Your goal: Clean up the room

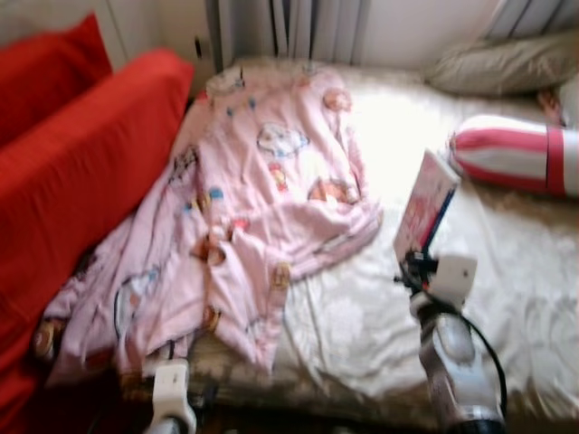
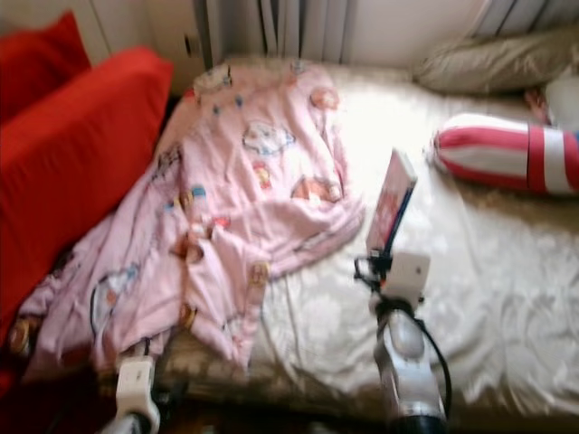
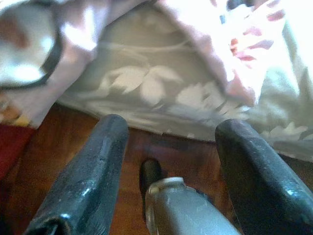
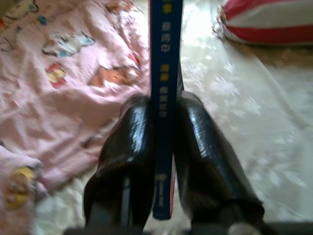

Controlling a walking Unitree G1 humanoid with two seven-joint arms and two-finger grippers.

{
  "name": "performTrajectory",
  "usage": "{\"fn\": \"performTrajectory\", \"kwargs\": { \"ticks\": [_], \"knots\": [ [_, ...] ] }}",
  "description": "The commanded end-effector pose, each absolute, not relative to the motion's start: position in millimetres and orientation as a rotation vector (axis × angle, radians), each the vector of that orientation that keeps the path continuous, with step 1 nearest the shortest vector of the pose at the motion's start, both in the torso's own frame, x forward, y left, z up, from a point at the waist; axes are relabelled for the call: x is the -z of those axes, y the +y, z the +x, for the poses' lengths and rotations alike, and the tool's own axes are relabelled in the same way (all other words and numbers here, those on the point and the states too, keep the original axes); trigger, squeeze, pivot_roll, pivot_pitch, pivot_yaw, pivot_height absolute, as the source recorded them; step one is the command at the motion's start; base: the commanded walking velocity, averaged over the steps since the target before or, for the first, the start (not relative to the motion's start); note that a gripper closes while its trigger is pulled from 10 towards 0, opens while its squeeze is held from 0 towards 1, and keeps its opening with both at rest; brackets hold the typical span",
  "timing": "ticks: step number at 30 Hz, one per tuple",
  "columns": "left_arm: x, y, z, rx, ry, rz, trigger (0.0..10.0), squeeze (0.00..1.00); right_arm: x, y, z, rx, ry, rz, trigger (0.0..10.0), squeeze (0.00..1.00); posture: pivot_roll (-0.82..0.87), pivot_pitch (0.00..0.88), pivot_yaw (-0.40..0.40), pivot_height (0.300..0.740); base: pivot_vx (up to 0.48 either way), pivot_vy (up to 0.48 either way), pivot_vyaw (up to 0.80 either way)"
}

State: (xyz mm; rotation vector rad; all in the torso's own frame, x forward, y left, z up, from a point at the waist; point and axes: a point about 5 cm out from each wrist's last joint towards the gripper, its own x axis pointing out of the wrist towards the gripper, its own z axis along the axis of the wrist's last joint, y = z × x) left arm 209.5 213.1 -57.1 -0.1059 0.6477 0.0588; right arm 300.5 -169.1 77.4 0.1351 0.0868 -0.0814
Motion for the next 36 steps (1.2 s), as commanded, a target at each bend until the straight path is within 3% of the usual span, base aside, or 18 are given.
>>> {"fn": "performTrajectory", "kwargs": {
  "ticks": [1, 21, 27, 36],
  "knots": [
    [63.3, 201.6, 203.1, -0.027, 0.679, -0.112, 10.0, 0.0, -83.5, -184.3, 298.6, 0.127, 0.051, 0.128, 10.0, 0.0, -0.01, 0.139, -0.043, 0.74, 0.0, -0.319, -0.71],
    [62.5, 201.0, 205.5, -0.027, 0.679, -0.113, 10.0, 0.0, -82.4, -180.4, 300.8, 0.088, 0.062, 0.081, 10.0, 0.0, -0.01, 0.151, -0.035, 0.74, 0.0, -0.319, -0.07],
    [62.9, 201.3, 204.9, -0.028, 0.683, -0.112, 10.0, 0.0, -81.9, -181.7, 299.5, 0.095, 0.057, 0.053, 10.0, 0.0, -0.02, 0.159, -0.033, 0.74, 0.0, -0.314, 0.66],
    [63.1, 201.3, 204.5, -0.028, 0.685, -0.112, 10.0, 0.0, -81.9, -182.7, 299.4, 0.1, 0.06, 0.058, 10.0, 0.0, -0.02, 0.168, -0.034, 0.74, 0.0, -0.31, 0.0]
  ]
}}
